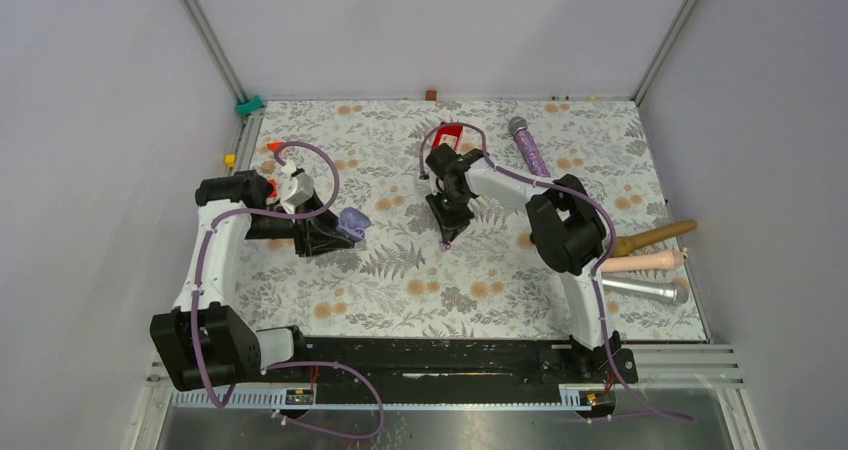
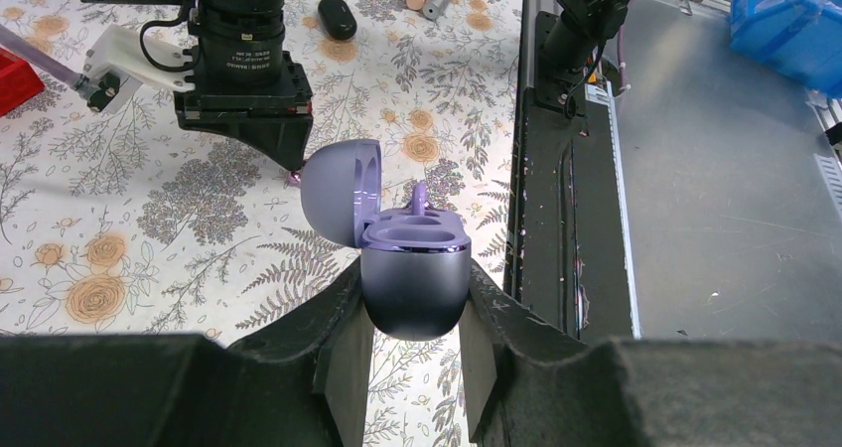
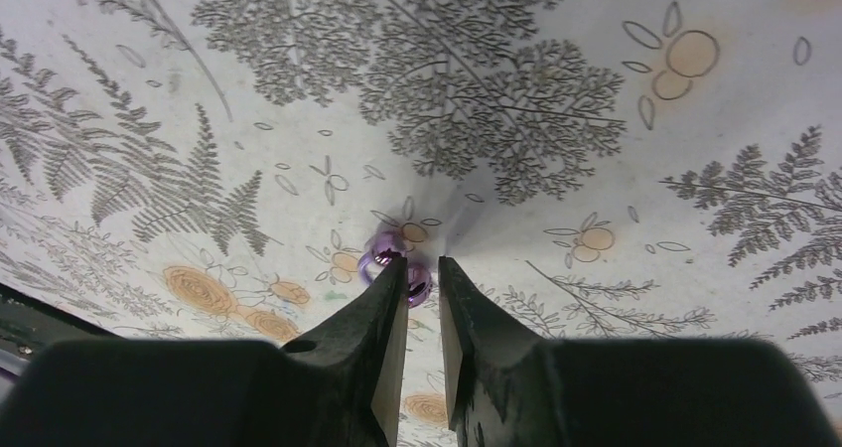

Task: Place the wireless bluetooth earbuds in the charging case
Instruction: Pick up the left earbud from the center of the board.

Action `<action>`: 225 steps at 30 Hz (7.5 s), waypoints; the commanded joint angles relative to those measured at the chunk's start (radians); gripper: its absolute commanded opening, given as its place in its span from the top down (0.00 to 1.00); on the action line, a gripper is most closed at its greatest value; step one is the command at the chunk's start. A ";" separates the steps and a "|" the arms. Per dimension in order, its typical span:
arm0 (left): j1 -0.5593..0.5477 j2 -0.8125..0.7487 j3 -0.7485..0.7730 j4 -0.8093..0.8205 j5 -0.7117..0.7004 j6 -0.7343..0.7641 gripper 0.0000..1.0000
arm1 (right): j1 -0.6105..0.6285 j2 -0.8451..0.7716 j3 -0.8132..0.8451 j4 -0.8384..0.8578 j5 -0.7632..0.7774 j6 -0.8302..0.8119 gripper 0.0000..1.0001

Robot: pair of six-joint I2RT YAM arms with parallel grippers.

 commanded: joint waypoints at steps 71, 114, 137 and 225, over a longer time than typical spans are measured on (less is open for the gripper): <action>0.005 -0.004 0.000 -0.039 0.056 0.056 1.00 | 0.122 -0.060 -0.152 0.112 -0.158 -0.124 0.83; 0.005 0.001 -0.003 -0.039 0.055 0.064 1.00 | 0.005 0.079 0.195 -0.057 -0.207 -0.276 0.77; 0.005 -0.011 -0.003 -0.039 0.053 0.062 1.00 | 0.051 0.102 0.099 -0.101 -0.146 -0.188 0.78; 0.006 -0.014 -0.009 -0.040 0.047 0.073 1.00 | -0.033 0.080 -0.113 0.192 -0.572 0.064 0.75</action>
